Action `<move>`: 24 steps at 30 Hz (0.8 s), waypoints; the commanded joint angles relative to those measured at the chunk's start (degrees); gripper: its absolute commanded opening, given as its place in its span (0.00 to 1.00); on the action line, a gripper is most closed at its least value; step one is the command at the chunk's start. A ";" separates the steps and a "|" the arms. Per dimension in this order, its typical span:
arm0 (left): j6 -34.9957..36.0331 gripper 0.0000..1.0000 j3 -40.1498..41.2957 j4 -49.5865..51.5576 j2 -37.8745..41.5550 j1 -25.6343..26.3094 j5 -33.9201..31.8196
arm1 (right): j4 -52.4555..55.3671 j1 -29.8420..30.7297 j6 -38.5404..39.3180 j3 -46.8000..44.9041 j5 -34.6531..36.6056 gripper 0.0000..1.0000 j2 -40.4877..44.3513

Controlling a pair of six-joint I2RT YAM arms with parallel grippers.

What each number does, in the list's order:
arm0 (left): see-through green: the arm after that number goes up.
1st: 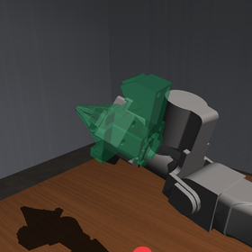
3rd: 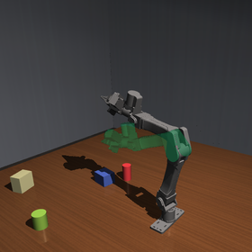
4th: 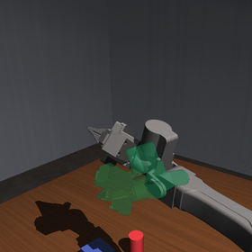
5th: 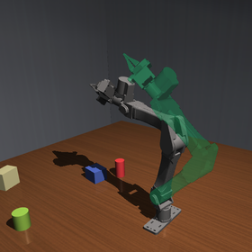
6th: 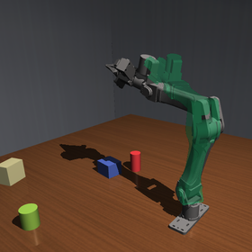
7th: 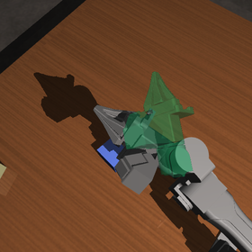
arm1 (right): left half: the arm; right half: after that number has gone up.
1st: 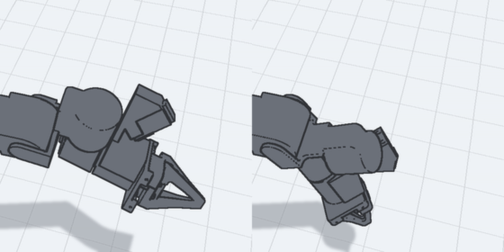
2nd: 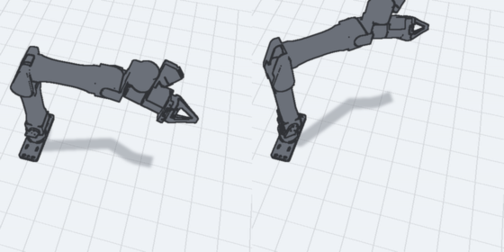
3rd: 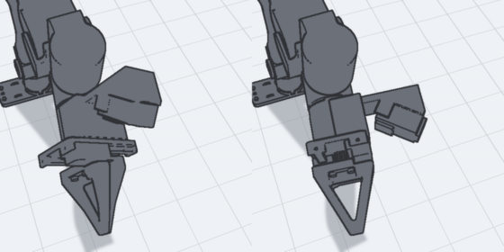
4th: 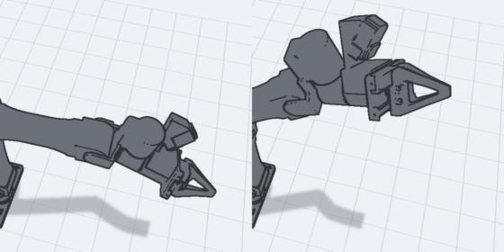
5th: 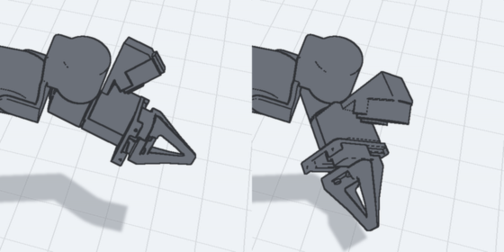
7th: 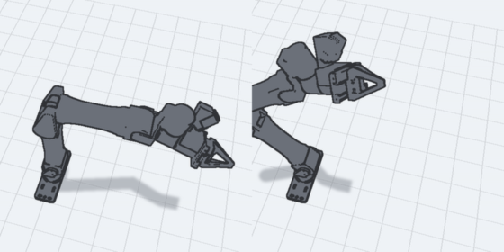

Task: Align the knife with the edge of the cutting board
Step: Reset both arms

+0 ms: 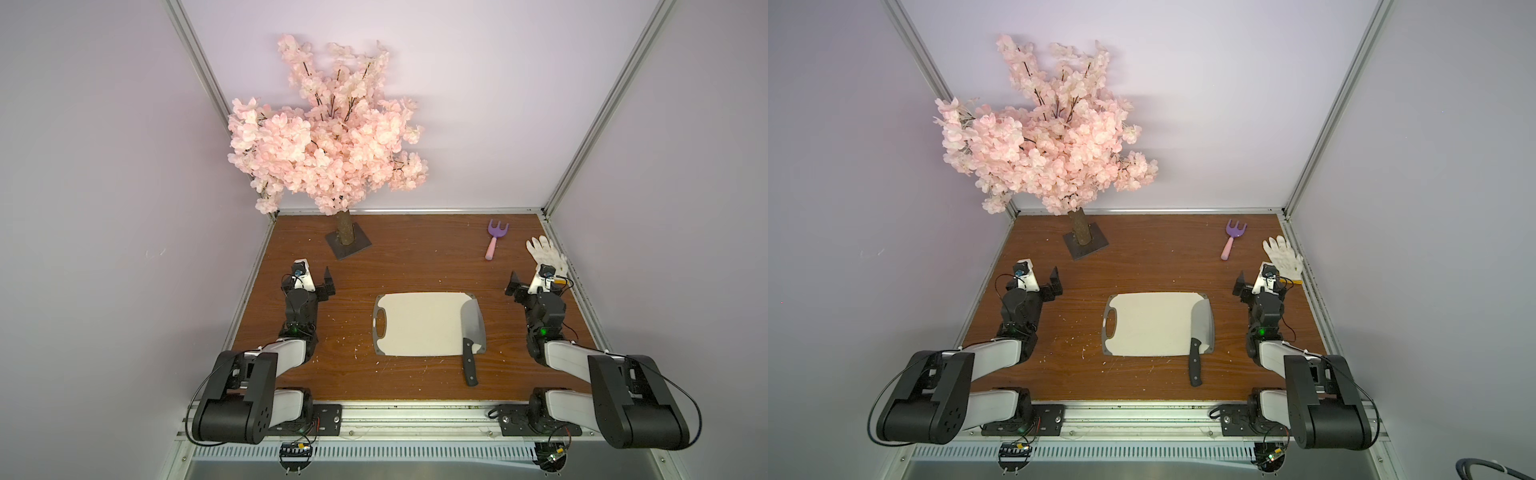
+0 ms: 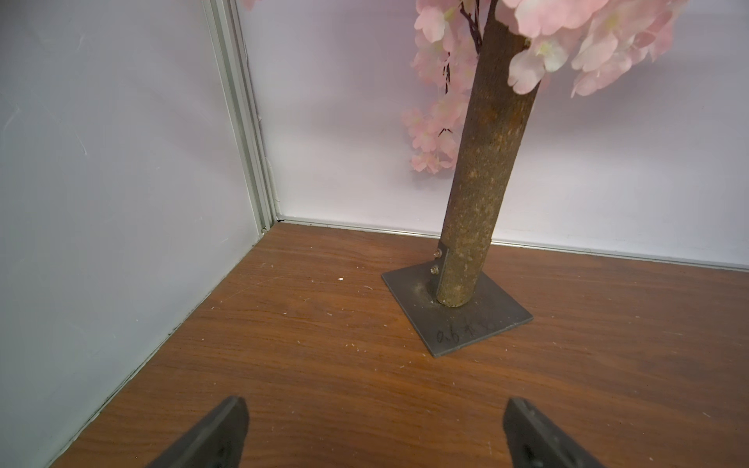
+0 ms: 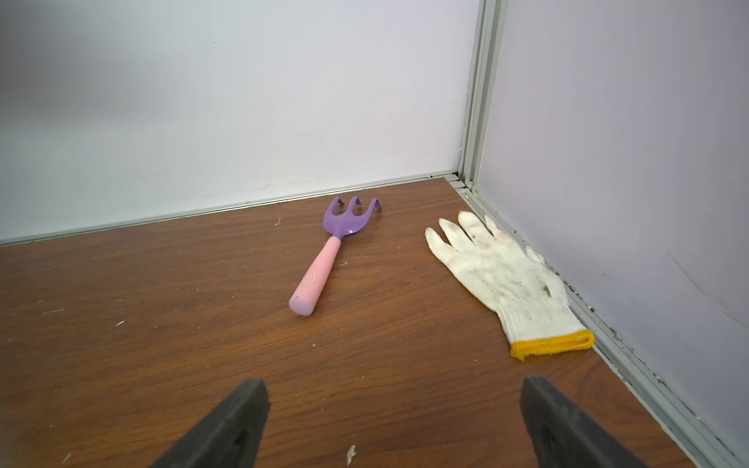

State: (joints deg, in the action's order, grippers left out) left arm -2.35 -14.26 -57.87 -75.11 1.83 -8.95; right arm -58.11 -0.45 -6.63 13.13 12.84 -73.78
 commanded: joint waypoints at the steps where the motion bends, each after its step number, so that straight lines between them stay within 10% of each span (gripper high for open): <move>1: 0.19 0.99 -0.09 -2.56 -1.82 -0.81 1.88 | -5.33 -0.34 0.77 -0.61 -1.63 0.99 -0.70; 15: 1.72 0.98 3.18 -17.09 -12.74 -0.57 5.51 | -25.08 4.03 6.24 -5.54 -1.10 0.99 -13.11; 24: 1.13 0.99 1.03 -13.42 -13.19 -0.86 4.42 | -17.46 4.09 5.65 -1.08 -0.63 0.99 -14.20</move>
State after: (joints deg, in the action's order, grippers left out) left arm -1.41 -12.25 -69.95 -87.92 1.78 -4.32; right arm -74.43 3.68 -1.85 11.49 11.38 -88.44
